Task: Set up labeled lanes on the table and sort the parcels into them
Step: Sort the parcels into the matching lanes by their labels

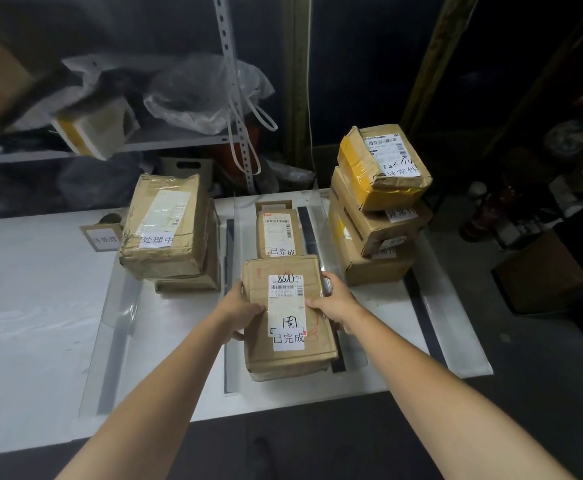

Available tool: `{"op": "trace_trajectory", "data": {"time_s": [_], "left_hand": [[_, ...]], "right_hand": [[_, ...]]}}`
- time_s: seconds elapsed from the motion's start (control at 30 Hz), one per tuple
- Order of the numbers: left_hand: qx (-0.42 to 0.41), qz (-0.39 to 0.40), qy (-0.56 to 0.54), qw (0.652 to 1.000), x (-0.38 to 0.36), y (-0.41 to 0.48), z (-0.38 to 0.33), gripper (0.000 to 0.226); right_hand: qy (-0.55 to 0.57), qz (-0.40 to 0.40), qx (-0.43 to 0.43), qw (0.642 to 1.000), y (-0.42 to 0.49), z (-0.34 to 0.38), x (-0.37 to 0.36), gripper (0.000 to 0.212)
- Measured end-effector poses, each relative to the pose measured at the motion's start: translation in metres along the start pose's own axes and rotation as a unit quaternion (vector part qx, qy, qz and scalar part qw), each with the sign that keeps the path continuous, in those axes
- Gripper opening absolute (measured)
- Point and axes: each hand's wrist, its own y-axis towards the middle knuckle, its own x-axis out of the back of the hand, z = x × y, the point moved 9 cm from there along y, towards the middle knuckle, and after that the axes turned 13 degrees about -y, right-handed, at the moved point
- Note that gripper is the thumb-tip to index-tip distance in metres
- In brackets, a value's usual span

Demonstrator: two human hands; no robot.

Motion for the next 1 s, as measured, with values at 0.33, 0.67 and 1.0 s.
{"op": "trace_trajectory", "data": {"time_s": [0.33,0.67,1.0], "left_hand": [[0.000,0.002,-0.025,1.000,-0.007,0.005,0.001,0.068],[-0.012,0.021,0.052,0.998,0.004,-0.015,-0.045,0.065],[-0.119,-0.125,0.384,0.907,0.119,-0.098,-0.139,0.048]], "right_hand": [[-0.014,0.004,-0.002,1.000,0.001,0.001,0.004,0.082],[-0.244,0.031,0.018,0.969,-0.010,0.067,0.023,0.024],[-0.610,0.016,0.208,0.764,-0.054,0.231,0.005,0.054]]}}
